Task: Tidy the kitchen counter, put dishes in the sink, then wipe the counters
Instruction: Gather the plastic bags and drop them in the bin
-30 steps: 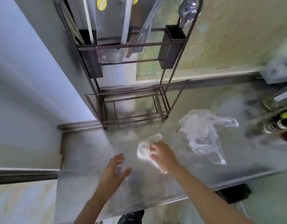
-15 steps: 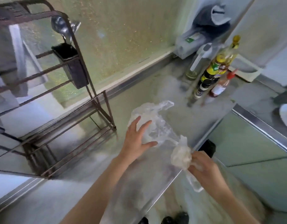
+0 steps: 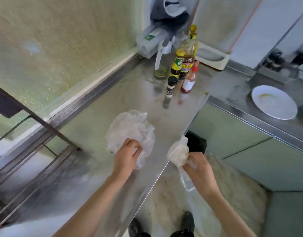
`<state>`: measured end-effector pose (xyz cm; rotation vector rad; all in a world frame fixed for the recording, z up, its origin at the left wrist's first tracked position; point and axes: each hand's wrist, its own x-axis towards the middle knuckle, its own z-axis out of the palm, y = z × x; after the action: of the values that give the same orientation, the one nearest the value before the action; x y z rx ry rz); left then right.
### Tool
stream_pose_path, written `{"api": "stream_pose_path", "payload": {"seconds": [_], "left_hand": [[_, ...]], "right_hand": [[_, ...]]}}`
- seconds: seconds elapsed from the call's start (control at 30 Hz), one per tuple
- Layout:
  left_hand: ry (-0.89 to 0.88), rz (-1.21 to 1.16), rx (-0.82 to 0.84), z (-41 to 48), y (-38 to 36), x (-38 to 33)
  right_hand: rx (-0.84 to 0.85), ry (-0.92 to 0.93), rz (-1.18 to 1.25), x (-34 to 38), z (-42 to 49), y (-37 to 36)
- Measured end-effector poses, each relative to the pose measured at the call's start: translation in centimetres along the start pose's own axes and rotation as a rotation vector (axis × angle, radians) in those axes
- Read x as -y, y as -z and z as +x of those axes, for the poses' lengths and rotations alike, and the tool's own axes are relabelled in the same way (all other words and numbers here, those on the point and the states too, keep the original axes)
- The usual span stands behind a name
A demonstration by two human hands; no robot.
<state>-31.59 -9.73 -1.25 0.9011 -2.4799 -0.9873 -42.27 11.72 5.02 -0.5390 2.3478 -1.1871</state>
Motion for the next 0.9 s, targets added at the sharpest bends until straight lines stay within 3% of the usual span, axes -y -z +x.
{"api": "stream_pose_path", "payload": {"seconds": [0.17,0.3,0.47,0.77,0.9], "left_hand": [[-0.027,-0.269,-0.067,0.6,-3.4,-7.0],[0.019,-0.347,-0.106,1.1,-8.3,-13.1],[0.320,-0.407,-0.141,1.7,-15.6,-20.6],[0.530,-0.452,-0.072,0.5,-25.8,-26.7],[0.551,-0.420,0.066,2.4,-29.6,-26.3]], "right_hand": [[-0.044,-0.112,0.108,-4.0,3.2,6.6],[-0.005,-0.140,0.079,-7.9,7.4,12.5],[0.087,-0.103,-0.006,-13.1,12.9,19.9],[0.212,-0.255,-0.046,-19.5,17.8,27.3],[0.191,-0.298,-0.038,-21.9,18.3,27.5]]}}
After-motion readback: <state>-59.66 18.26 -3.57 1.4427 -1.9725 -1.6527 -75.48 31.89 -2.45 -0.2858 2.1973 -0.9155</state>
